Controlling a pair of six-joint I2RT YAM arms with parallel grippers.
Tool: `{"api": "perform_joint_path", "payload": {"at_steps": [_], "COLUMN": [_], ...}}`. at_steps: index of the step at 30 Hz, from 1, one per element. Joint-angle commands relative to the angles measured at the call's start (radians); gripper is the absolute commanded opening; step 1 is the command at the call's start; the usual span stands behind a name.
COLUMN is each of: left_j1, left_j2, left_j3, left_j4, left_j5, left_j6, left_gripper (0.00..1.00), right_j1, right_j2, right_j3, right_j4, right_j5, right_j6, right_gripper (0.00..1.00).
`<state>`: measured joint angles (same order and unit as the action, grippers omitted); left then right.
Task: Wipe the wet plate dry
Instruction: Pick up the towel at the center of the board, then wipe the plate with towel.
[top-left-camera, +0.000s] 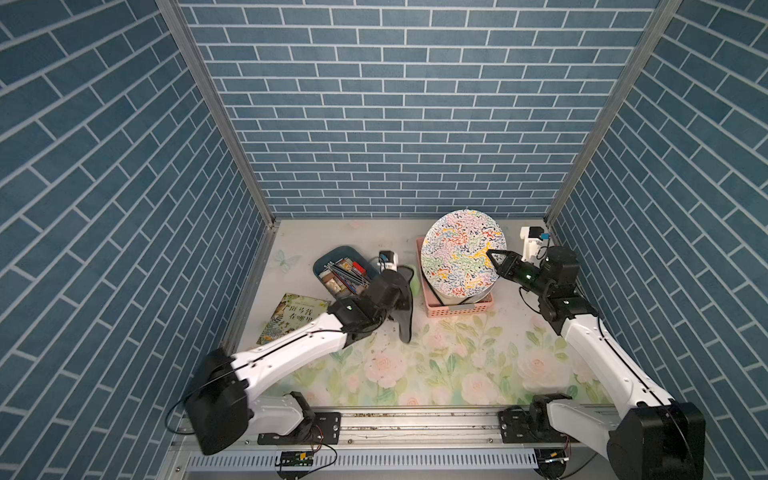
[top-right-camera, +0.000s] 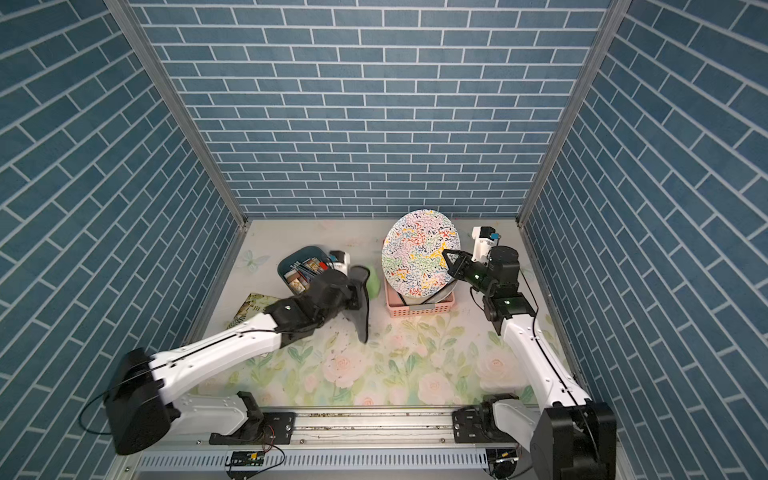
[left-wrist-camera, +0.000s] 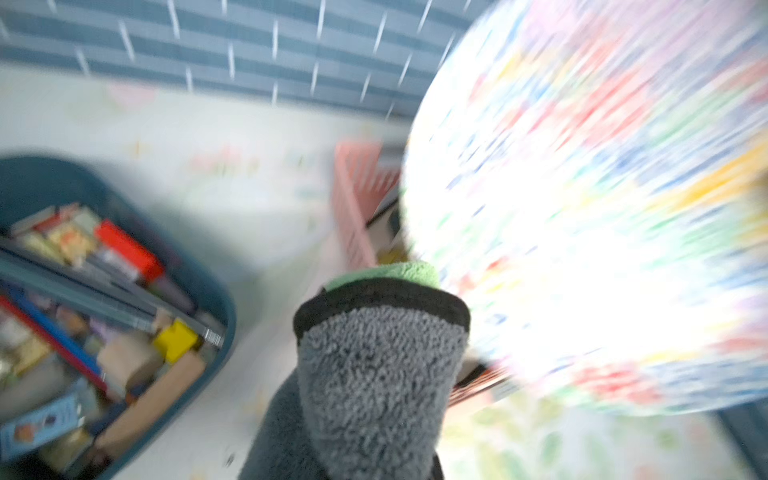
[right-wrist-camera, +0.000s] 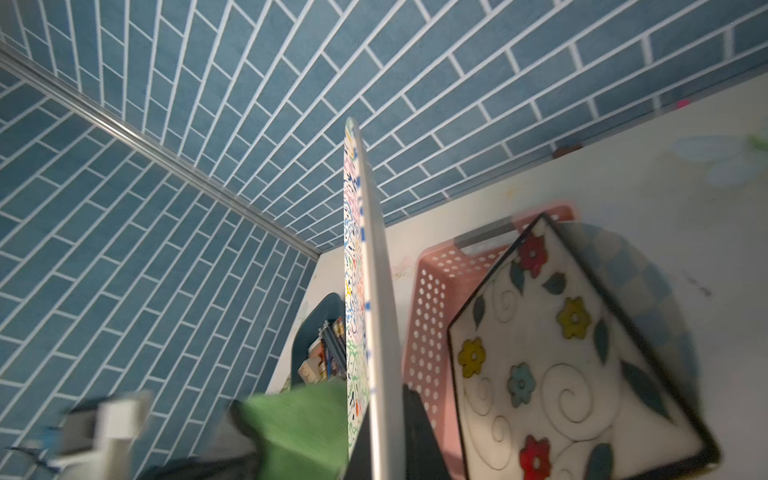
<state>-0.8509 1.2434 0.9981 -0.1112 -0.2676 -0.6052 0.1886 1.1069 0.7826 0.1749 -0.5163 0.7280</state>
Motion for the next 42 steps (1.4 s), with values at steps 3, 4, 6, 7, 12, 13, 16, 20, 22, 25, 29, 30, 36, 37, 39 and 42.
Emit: {"api": "perform_joint_path", "payload": {"at_steps": [3, 4, 6, 7, 12, 13, 16, 20, 22, 25, 29, 30, 36, 37, 39, 42], "left_j1": [0.007, 0.007, 0.009, 0.008, -0.017, -0.045, -0.109, -0.067, 0.028, 0.166, 0.140, 0.105, 0.241, 0.296, 0.362, 0.359], "left_j2": [-0.005, 0.015, 0.058, 0.092, 0.197, 0.215, 0.291, 0.268, 0.210, 0.155, 0.179, 0.198, 0.146, 0.111, 0.062, 0.074], "left_j3": [0.089, 0.093, 0.090, 0.089, 0.054, 0.042, 0.114, 0.129, 0.068, 0.021, 0.043, 0.050, -0.016, -0.028, -0.034, 0.004], "left_j4": [0.002, 0.004, 0.032, 0.037, 0.122, 0.180, 0.150, 0.019, -0.014, -0.023, 0.075, 0.089, 0.036, 0.039, 0.057, 0.123], "left_j5": [-0.112, -0.140, -0.134, -0.114, 0.037, 0.092, 0.129, -0.023, -0.054, 0.024, 0.154, 0.165, 0.095, 0.102, 0.121, 0.262], "left_j6": [0.039, 0.051, 0.080, 0.078, 0.004, 0.002, 0.050, 0.051, 0.026, 0.014, 0.049, 0.048, -0.044, -0.041, -0.009, 0.036], "left_gripper": [0.00, 0.00, 0.00, 0.00, 0.00, 0.00, 0.00, 0.00, 0.00, 0.00, 0.00, 0.00, 0.00, 0.00, 0.00, 0.00], "right_j1": [0.138, 0.162, 0.206, 0.222, 0.244, 0.244, 0.262, 0.253, 0.234, 0.246, 0.359, 0.385, 0.376, 0.369, 0.370, 0.423], "right_j2": [-0.008, -0.003, 0.009, 0.013, 0.020, 0.025, 0.054, 0.048, 0.023, 0.040, 0.112, 0.130, 0.093, 0.081, 0.072, 0.103], "right_j3": [-0.051, -0.056, -0.062, -0.059, -0.033, -0.013, 0.034, 0.029, 0.029, 0.065, 0.079, 0.086, 0.098, 0.090, 0.090, 0.115], "right_j4": [0.344, 0.378, 0.449, 0.483, 0.587, 0.594, 0.598, 0.659, 0.637, 0.606, 0.670, 0.693, 0.692, 0.666, 0.626, 0.594], "right_j5": [0.004, 0.013, 0.025, 0.032, 0.086, 0.106, 0.111, 0.101, 0.115, 0.055, 0.023, 0.027, 0.077, 0.080, 0.066, -0.007], "right_j6": [0.274, 0.294, 0.344, 0.365, 0.475, 0.488, 0.501, 0.550, 0.547, 0.482, 0.470, 0.474, 0.465, 0.453, 0.401, 0.334], "right_gripper": [0.00, 0.00, 0.00, 0.00, 0.00, 0.00, 0.00, 0.00, 0.00, 0.00, 0.00, 0.00, 0.00, 0.00, 0.00, 0.00]}}
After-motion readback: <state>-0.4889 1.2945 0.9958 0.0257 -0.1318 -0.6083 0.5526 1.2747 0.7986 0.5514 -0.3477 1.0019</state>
